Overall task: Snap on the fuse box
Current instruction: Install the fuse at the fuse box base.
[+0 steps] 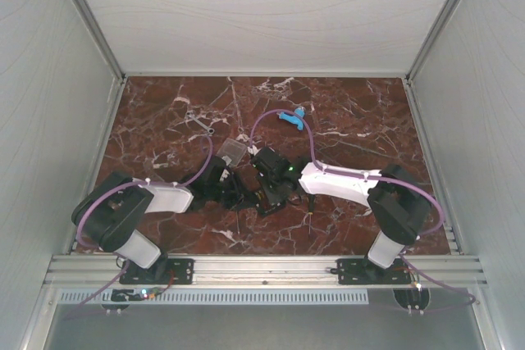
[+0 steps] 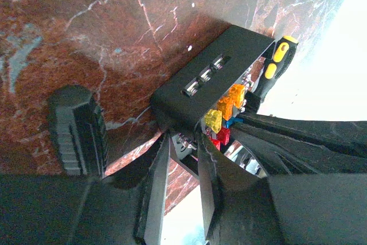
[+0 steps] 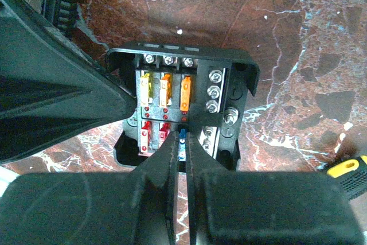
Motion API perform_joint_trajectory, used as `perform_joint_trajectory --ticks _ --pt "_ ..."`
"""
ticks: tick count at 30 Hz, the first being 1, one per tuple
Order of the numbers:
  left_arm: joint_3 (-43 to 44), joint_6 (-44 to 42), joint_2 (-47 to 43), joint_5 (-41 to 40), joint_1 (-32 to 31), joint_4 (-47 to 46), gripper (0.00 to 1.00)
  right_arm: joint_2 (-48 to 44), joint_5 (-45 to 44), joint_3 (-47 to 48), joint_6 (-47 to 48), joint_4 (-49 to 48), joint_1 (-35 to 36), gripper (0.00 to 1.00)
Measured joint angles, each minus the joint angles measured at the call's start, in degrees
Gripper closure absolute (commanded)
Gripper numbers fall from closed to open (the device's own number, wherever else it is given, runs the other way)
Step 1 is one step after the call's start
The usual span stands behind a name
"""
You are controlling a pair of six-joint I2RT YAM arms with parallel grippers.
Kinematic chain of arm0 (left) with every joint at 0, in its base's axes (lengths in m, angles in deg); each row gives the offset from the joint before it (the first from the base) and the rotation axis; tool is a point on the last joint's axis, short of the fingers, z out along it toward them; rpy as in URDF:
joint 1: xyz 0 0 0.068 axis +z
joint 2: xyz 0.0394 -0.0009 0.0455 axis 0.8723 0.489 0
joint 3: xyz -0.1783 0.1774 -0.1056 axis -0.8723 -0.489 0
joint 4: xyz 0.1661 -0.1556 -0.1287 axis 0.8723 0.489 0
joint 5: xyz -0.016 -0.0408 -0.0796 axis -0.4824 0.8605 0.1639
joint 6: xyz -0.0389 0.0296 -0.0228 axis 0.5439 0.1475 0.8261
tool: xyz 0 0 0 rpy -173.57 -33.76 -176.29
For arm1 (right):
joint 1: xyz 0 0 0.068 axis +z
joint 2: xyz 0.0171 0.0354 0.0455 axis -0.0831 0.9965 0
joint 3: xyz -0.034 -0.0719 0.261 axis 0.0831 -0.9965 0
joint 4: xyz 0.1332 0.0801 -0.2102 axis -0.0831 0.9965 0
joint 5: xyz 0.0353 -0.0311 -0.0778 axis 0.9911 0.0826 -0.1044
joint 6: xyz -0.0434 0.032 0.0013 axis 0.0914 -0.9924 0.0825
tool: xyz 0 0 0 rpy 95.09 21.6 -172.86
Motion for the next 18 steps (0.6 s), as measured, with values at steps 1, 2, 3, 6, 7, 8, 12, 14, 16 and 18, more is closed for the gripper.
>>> perform_joint_trajectory --ticks 1,2,3,6,7,8,12,14,16,18 --pt "0.0 0.0 0.0 0.0 0.0 0.0 0.76 0.1 0.1 0.0 0.0 0.0 0.0 1.0" --pt "0.0 0.1 0.0 0.0 0.0 0.0 0.77 0.2 0.2 0.0 0.0 -0.1 0.0 1.0" --pt "0.0 0.1 0.0 0.0 0.0 0.0 0.77 0.3 0.3 0.0 0.0 -0.2 0.0 1.0" --pt "-0.1 0.2 0.0 0.0 0.0 0.0 0.78 0.9 0.7 0.4 0.0 0.0 -0.1 1.0" --pt "-0.1 0.4 0.0 0.0 0.0 -0.1 0.78 1.0 0.7 0.6 0.0 0.0 -0.1 1.0" --pt "-0.1 0.5 0.0 0.0 0.0 -0.2 0.79 1.2 0.7 0.7 0.0 0.1 -0.1 1.0" --pt "-0.5 1.4 0.0 -0.1 0.0 -0.9 0.8 2.4 0.6 2.0 0.2 1.2 -0.2 1.0" --pt "-0.8 1.8 -0.1 -0.1 0.1 -1.2 0.8 2.9 0.6 2.7 0.5 1.7 -0.2 1.0" --pt "-1.2 2.1 -0.4 -0.5 0.2 -1.6 0.8 3.2 0.5 3.2 1.1 1.9 -0.3 1.0" --pt "-1.4 2.3 -0.7 -1.0 0.2 -1.7 0.8 3.3 0.3 3.5 2.0 2.2 -0.3 1.0"
